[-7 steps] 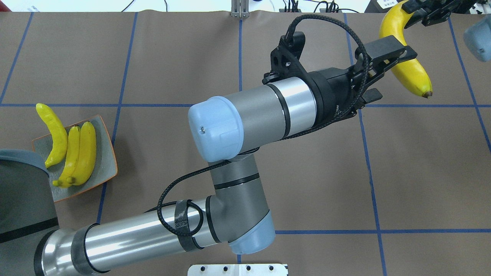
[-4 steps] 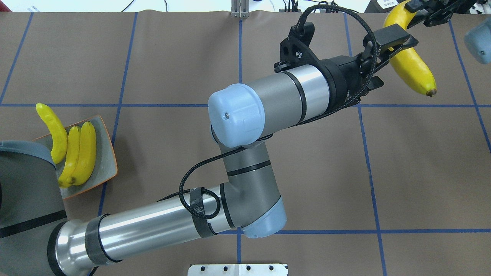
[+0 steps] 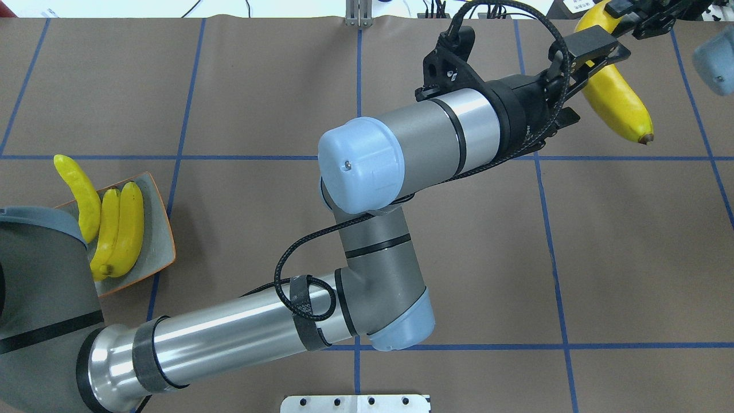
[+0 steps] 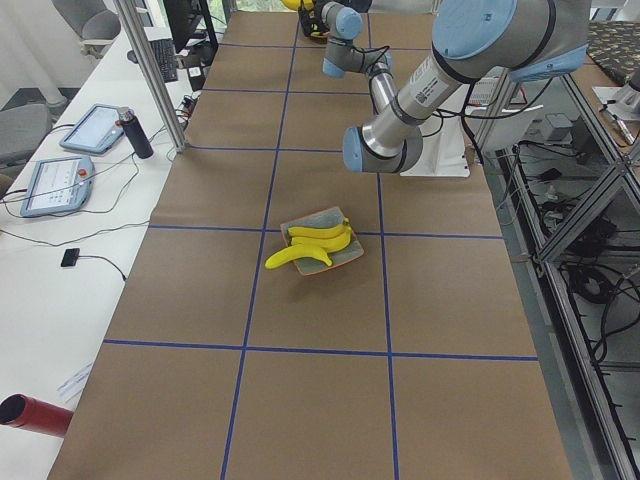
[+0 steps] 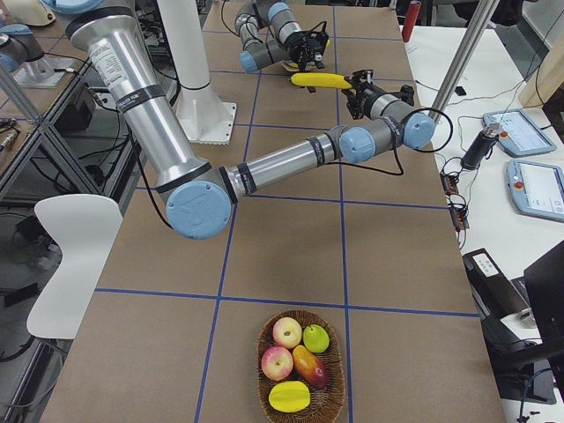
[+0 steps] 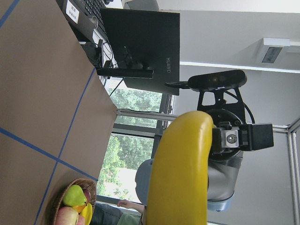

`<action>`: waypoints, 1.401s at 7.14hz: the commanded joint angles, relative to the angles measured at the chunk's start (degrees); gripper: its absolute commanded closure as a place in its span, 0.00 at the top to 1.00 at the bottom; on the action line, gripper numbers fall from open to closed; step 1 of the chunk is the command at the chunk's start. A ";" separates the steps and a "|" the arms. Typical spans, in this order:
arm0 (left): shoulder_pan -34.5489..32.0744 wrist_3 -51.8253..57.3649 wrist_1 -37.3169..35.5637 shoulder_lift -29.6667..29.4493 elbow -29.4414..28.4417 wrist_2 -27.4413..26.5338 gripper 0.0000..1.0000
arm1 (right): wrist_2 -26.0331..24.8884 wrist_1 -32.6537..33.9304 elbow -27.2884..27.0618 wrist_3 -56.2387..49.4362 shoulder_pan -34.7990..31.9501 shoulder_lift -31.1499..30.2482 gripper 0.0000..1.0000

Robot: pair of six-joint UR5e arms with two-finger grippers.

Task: Transfer all bananas from basket to plate

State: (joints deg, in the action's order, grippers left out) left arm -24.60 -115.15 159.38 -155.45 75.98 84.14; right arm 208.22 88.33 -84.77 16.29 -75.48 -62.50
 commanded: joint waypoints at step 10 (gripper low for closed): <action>-0.27 -5.33 0.06 -3.11 -4.70 0.76 0.00 | -0.18 0.17 0.74 0.14 0.24 -0.17 0.97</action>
State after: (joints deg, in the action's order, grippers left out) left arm -24.84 -118.43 159.34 -158.58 71.28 84.59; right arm 208.04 88.39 -84.36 16.34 -75.21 -62.60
